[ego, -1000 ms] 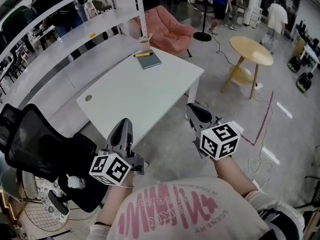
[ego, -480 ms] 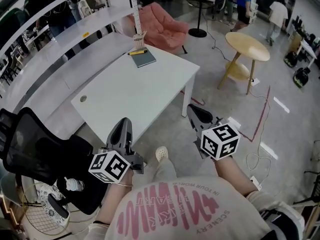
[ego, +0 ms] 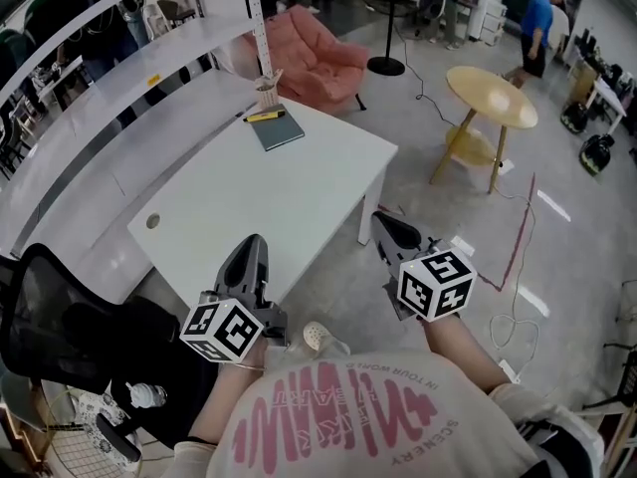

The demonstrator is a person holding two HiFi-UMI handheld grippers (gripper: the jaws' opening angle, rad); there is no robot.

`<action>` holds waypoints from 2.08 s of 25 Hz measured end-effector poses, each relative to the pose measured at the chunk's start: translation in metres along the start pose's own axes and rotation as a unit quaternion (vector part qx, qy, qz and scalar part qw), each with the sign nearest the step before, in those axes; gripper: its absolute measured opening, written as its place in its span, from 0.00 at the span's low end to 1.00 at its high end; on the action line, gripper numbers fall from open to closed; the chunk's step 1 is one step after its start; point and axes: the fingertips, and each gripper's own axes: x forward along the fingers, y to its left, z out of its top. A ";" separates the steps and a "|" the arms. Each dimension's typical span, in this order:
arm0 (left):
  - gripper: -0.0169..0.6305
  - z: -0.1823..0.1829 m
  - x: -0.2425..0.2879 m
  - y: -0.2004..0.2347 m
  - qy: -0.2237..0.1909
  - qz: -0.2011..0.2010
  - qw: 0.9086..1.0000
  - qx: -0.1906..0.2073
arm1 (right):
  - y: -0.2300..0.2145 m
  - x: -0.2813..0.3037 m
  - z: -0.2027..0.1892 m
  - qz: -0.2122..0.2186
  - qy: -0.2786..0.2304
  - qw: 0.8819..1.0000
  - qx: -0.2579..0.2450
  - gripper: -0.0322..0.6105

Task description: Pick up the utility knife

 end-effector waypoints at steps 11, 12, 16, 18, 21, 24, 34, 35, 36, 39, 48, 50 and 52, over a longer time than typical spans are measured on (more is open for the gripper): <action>0.07 0.081 0.132 0.060 -0.015 -0.007 1.000 0.021 | -0.052 0.143 0.070 0.013 -0.013 1.000 0.001 0.07; 0.07 0.087 0.142 0.065 -0.015 -0.007 1.000 0.022 | -0.056 0.154 0.077 0.014 -0.016 1.000 0.001 0.07; 0.07 0.104 0.177 0.094 -0.018 -0.005 1.000 0.017 | -0.069 0.196 0.090 0.012 -0.017 1.000 0.001 0.07; 0.07 0.109 0.187 0.109 -0.017 -0.001 1.000 0.012 | -0.073 0.213 0.089 0.011 -0.009 1.000 0.003 0.07; 0.07 0.111 0.196 0.126 -0.012 0.006 1.000 0.006 | -0.078 0.235 0.089 0.010 -0.001 1.000 0.005 0.07; 0.07 0.110 0.203 0.146 -0.009 0.014 1.000 0.002 | -0.078 0.261 0.086 0.014 0.006 1.000 0.001 0.07; 0.07 0.087 0.187 0.217 -0.005 0.064 0.998 -0.016 | -0.079 0.325 0.059 0.026 0.027 0.999 -0.015 0.07; 0.07 0.084 0.184 0.220 -0.001 0.069 0.997 -0.017 | -0.080 0.328 0.058 0.024 0.029 0.999 -0.017 0.07; 0.07 0.082 0.181 0.221 0.003 0.072 0.997 -0.018 | -0.082 0.331 0.059 0.021 0.030 0.999 -0.018 0.07; 0.07 0.082 0.169 0.232 0.005 0.082 0.997 -0.012 | -0.085 0.343 0.059 0.016 0.021 1.000 -0.008 0.07; 0.07 0.077 0.140 0.265 -0.024 0.151 0.988 -0.026 | -0.080 0.395 0.047 0.061 0.036 0.997 -0.016 0.07; 0.07 0.075 0.142 0.272 -0.035 0.163 0.985 -0.033 | -0.086 0.407 0.044 0.068 0.042 0.997 -0.018 0.07; 0.07 0.071 0.149 0.277 -0.039 0.174 0.983 -0.040 | -0.094 0.420 0.041 0.075 0.047 0.996 -0.017 0.07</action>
